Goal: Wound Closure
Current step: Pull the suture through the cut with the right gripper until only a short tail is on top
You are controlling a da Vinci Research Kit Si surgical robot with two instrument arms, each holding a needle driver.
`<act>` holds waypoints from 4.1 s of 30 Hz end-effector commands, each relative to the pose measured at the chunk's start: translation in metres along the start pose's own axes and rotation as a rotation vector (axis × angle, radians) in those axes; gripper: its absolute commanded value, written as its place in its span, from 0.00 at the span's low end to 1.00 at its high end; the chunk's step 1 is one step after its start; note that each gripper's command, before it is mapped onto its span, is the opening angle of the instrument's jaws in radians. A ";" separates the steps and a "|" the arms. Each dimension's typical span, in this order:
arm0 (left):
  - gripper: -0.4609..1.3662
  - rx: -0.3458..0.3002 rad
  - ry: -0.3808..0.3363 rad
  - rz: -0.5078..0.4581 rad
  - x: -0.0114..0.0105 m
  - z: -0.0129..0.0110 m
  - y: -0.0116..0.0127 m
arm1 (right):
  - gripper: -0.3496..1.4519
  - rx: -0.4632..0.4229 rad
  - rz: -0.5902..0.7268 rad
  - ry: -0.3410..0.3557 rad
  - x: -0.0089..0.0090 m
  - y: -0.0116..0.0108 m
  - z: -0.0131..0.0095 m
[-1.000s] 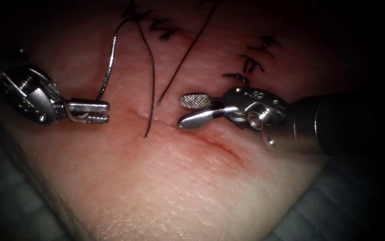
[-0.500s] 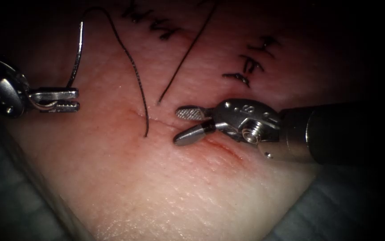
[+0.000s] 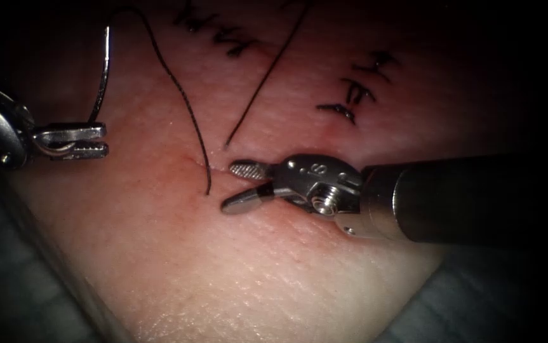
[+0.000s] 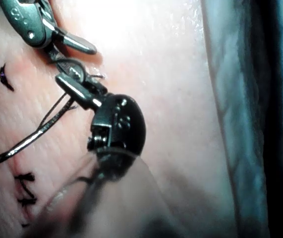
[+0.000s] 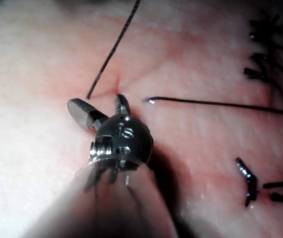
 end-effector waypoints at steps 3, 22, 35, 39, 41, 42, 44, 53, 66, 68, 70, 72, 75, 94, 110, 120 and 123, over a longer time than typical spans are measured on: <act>0.06 -0.003 0.003 -0.001 0.0002 0.0000 -0.0002 | 0.85 -0.009 0.001 0.003 0.0000 -0.0001 0.0009; 0.06 0.004 0.011 0.001 0.0003 0.0001 -0.0003 | 0.00 0.062 -0.013 0.028 -0.0006 -0.0008 0.0031; 0.06 0.005 0.020 0.003 -0.0001 0.0003 0.0003 | 0.00 0.046 0.009 0.054 -0.0002 -0.0015 0.0026; 0.06 0.003 0.021 -0.005 -0.0005 0.0005 0.0005 | 0.00 0.054 0.073 0.032 0.0000 -0.0023 0.0025; 0.06 0.003 0.022 -0.009 -0.0008 0.0006 0.0007 | 0.00 0.057 0.118 0.021 0.0002 -0.0028 0.0024; 0.06 0.001 0.021 -0.013 -0.0011 0.0007 0.0008 | 0.00 0.063 0.136 0.013 0.0003 -0.0032 0.0024; 0.06 -0.001 0.021 -0.016 -0.0015 0.0008 0.0010 | 0.00 0.077 0.188 0.002 0.0006 -0.0040 0.0024; 0.06 -0.012 0.026 -0.039 -0.0033 0.0007 0.0024 | 0.00 0.133 0.281 -0.068 0.0025 -0.0092 0.0024; 0.06 -0.012 0.020 -0.049 -0.0021 -0.0006 0.0038 | 0.00 0.184 0.279 -0.123 0.0047 -0.0168 0.0036; 0.06 -0.011 0.017 -0.048 -0.0015 -0.0011 0.0038 | 0.00 0.195 0.270 -0.123 0.0054 -0.0183 0.0039; 0.06 -0.010 0.013 -0.048 -0.0012 -0.0013 0.0039 | 0.00 0.201 0.266 -0.121 0.0056 -0.0189 0.0041; 0.06 -0.010 0.011 -0.047 -0.0008 -0.0017 0.0039 | 0.00 0.207 0.262 -0.123 0.0059 -0.0194 0.0044; 0.06 -0.011 0.010 -0.046 -0.0005 -0.0023 0.0037 | 0.00 0.208 0.235 -0.120 0.0061 -0.0192 0.0047; 0.06 0.008 -0.065 -0.031 -0.0032 -0.0054 0.0011 | 0.92 0.028 -0.126 -0.023 0.0057 -0.0112 0.0009; 0.06 0.071 -0.116 -0.012 -0.0055 -0.0094 -0.0021 | 0.97 -0.004 -0.281 0.026 0.0025 -0.0059 -0.0045; 0.06 0.090 -0.137 -0.012 -0.0058 -0.0099 -0.0031 | 0.98 -0.010 -0.466 0.062 0.0002 -0.0033 -0.0020; 0.06 0.091 -0.135 -0.011 -0.0058 -0.0097 -0.0030 | 0.98 -0.004 -0.468 0.069 -0.0001 -0.0028 -0.0009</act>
